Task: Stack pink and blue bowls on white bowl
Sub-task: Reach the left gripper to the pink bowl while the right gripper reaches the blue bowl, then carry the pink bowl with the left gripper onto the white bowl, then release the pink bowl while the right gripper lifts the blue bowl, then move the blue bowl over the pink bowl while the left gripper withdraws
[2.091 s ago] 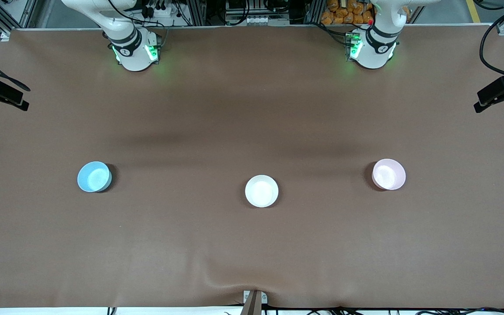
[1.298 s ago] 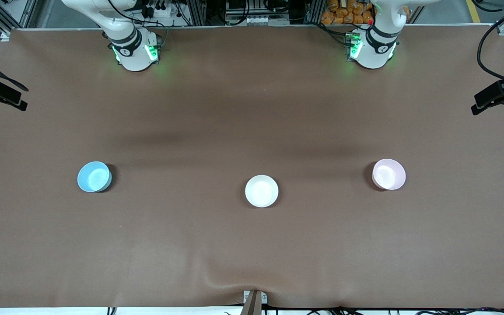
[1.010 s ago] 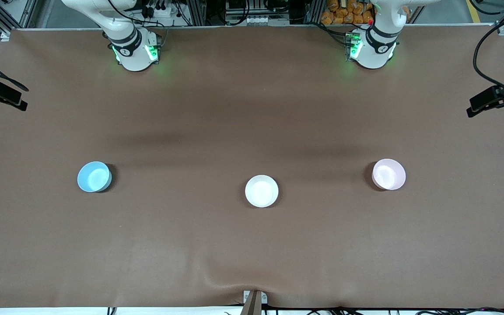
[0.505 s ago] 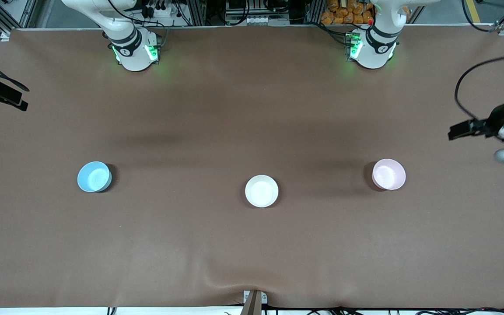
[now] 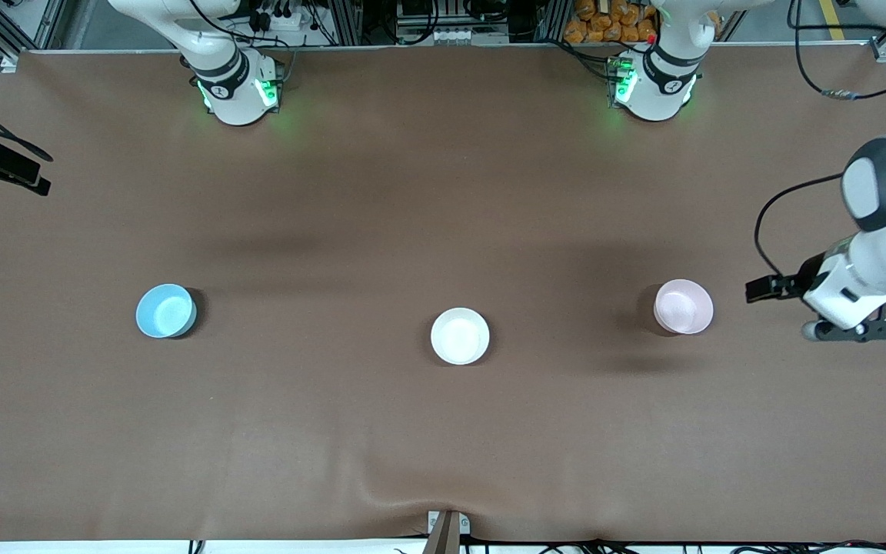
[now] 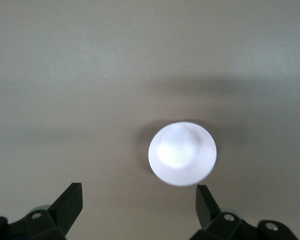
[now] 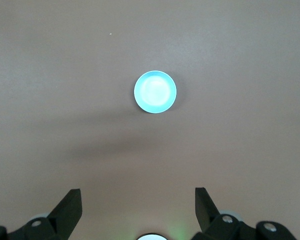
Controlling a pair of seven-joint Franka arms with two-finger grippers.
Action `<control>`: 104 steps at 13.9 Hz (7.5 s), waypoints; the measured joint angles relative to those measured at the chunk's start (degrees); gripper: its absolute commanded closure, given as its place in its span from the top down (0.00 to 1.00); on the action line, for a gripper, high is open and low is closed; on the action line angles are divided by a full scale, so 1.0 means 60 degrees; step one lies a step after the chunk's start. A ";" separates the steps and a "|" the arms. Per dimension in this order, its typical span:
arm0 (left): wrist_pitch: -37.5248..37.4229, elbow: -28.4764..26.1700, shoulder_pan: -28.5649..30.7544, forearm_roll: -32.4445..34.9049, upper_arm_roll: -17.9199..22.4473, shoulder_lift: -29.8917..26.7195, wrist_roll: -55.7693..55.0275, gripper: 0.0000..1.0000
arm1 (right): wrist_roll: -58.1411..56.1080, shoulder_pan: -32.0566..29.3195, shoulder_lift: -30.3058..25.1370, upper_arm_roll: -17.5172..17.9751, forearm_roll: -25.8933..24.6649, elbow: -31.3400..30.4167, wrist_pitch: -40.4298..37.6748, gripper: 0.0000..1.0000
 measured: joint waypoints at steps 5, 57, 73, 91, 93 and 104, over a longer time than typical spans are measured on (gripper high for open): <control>0.1833 -0.0820 -0.0005 0.0000 -0.0031 0.0766 0.0106 0.98 | 0.0000 0.0000 0.0022 0.0002 0.0000 -0.0068 0.0027 1.00; 0.3415 0.3281 -0.4848 -0.1017 -0.1290 0.4414 -0.6427 0.00 | -0.2999 -0.1335 0.5962 -0.0026 0.1170 -0.1725 0.6302 0.00; 0.3460 0.3253 -0.5063 -0.1074 -0.1258 0.4681 -0.6425 0.00 | -0.1097 0.0274 0.4848 0.0219 0.2993 0.0397 0.2826 0.00; 0.1403 0.3511 -0.3185 -0.1049 -0.1007 0.2990 -0.5359 1.00 | 0.1296 0.3906 0.5046 0.0300 0.5376 0.0434 0.4956 0.00; 0.0899 0.3510 -0.2589 -0.0933 -0.0999 0.2653 -0.4935 1.00 | 0.1306 0.4473 0.5387 0.0296 0.5332 0.0418 0.5573 0.00; -0.1840 0.3541 -0.0291 -0.0227 -0.1015 0.0818 -0.1726 1.00 | 0.1281 0.5708 0.7141 0.0282 0.5287 0.1154 0.7583 0.00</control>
